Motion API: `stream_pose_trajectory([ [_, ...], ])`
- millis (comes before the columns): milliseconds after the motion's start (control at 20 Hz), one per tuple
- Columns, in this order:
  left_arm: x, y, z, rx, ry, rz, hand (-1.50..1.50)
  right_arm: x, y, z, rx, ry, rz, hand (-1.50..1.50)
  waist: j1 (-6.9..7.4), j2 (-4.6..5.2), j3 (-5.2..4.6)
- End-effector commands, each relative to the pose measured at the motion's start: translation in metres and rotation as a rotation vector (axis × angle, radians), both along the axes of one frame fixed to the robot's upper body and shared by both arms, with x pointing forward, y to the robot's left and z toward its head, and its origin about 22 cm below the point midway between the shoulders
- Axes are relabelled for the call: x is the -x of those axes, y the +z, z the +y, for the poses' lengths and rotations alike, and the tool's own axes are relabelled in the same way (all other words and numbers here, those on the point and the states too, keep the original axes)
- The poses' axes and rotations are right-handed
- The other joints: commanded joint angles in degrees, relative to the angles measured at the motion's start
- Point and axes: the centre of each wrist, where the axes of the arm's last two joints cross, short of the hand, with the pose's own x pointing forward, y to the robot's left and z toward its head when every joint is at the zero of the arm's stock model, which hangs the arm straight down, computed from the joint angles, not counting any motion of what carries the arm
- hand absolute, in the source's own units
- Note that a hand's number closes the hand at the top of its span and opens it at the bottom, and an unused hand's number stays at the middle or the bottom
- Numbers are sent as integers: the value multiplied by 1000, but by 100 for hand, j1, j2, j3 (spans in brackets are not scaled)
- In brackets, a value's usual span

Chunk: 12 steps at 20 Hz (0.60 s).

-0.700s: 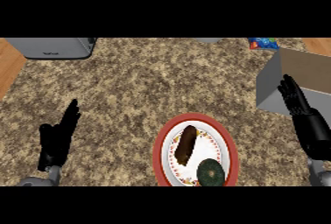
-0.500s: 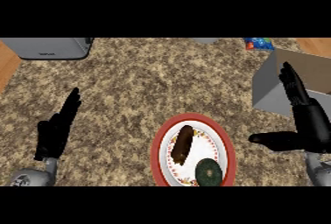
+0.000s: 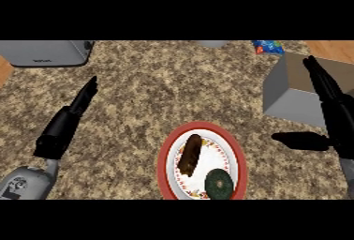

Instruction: Pick the sweet potato from the plate and place it in the cardboard box

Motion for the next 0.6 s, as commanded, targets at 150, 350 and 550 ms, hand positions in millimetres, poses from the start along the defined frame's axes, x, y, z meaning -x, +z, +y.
stream_pose_trajectory([
  [150,-8,20,1,-11,-100,-49,0,26,21,59,381,-5,99,-150,226,60,35],
  [350,-15,26,-12,-17,-125,-73,0,30,20,97,527,-45,273,-150,308,114,46],
  [550,-13,16,-13,-16,-148,-41,0,31,10,132,683,-47,472,-150,484,166,33],
])
